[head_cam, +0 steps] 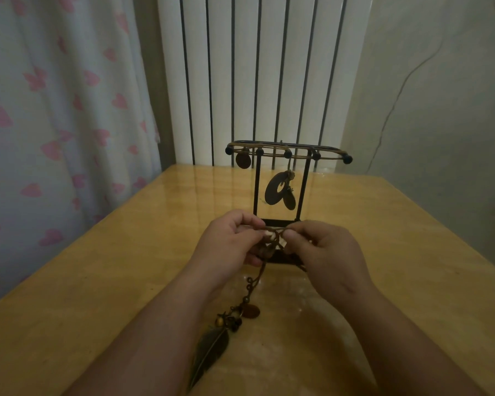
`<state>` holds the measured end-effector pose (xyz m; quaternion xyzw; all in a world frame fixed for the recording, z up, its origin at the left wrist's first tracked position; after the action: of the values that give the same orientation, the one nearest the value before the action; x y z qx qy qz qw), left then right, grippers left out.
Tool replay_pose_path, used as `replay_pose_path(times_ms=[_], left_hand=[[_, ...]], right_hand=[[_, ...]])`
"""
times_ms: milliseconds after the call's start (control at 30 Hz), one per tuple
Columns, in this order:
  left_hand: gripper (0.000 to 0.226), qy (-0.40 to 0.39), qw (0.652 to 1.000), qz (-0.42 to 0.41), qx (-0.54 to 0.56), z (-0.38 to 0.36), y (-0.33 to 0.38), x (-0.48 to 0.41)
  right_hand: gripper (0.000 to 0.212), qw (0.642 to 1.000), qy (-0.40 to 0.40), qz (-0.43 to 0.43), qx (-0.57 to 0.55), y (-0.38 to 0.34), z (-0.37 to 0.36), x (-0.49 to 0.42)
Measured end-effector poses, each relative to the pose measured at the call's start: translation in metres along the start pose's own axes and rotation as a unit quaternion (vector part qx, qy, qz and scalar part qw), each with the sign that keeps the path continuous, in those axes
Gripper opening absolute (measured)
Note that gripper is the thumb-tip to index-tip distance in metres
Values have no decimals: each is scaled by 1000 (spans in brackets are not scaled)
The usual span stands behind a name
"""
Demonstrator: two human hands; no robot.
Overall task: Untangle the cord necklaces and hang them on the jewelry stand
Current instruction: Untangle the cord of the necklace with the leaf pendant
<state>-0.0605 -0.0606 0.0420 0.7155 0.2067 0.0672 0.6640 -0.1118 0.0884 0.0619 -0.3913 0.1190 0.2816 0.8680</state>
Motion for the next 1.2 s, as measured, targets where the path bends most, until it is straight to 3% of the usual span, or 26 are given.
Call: replay_pose_path(times_ms=[100,267,467,967,1133,1200], left_hand=[[13,-1,999,20,34,0,-2,-1],[16,-2,999,29,45,2,-3,-1],[14,-14,1000,-15,13,0,8,2],[30,-49,994,-80,55,-2,18,7],[30,-46,995,-83,31,-3,21,9],[27,-29,995,-88,23,0,21,8]], right_hand=[[22,991,-5,-31,-132,1,4,0],[19,944,19,-119,-307,10,14,1],[18,944,102,-139,-281,20,26,2],[18,946,109,-159,-261,27,27,2],[26,948,-26,-176,-263,26,1,-1],[29,956,-41,-189,-222,29,-2,-1]])
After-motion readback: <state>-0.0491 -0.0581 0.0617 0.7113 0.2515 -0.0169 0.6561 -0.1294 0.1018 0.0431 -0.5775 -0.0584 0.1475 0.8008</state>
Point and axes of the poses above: each hand's wrist, its own x-axis away from the middle knuckle, its own z-axis out of the back of the hand, y = z × x, the point moved 8 cm from there along -x, towards the middle knuckle, and after that the axes turned 14 degrees about x, right-handed, at the moved point
